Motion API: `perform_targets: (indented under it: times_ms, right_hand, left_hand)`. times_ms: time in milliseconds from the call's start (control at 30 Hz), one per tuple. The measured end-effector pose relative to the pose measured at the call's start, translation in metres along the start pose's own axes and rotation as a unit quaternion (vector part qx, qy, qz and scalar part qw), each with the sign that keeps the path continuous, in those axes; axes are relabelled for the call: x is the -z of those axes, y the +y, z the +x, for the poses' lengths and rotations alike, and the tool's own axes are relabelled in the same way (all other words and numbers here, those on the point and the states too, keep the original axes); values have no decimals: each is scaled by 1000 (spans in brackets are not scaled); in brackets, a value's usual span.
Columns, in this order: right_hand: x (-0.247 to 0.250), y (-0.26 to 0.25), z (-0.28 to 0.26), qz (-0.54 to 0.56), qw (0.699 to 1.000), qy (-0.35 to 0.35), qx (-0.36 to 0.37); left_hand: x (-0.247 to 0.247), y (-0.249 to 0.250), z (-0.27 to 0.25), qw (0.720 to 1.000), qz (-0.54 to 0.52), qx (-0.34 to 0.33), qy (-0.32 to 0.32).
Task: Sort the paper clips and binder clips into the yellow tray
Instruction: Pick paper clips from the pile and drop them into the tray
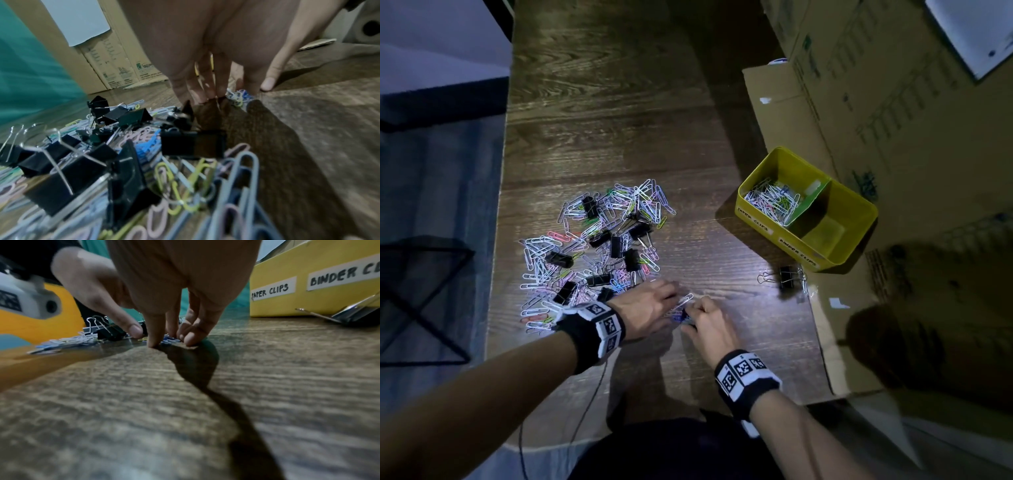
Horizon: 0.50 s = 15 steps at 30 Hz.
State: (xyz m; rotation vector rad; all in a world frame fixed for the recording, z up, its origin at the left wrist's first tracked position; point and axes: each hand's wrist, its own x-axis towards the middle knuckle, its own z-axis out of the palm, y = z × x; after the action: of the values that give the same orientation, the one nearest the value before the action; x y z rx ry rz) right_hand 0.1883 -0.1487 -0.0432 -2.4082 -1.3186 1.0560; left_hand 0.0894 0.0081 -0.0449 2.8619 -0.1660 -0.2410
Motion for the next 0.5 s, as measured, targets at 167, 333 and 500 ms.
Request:
perform_targets:
  times_ms: [167, 333, 500]
  right_hand:
    - [-1, -1, 2, -12, 1000, -3, -5]
    - [2, -8, 1, -29, 999, -7, -28]
    - [-10, -11, 5, -51, 997, -23, -46]
  left_hand:
    - [-6, 13, -2, 998, -10, 62, 8]
    - [-2, 20, 4, 998, -36, 39, 36]
    - [-9, 21, -3, 999, 5, 32, 23]
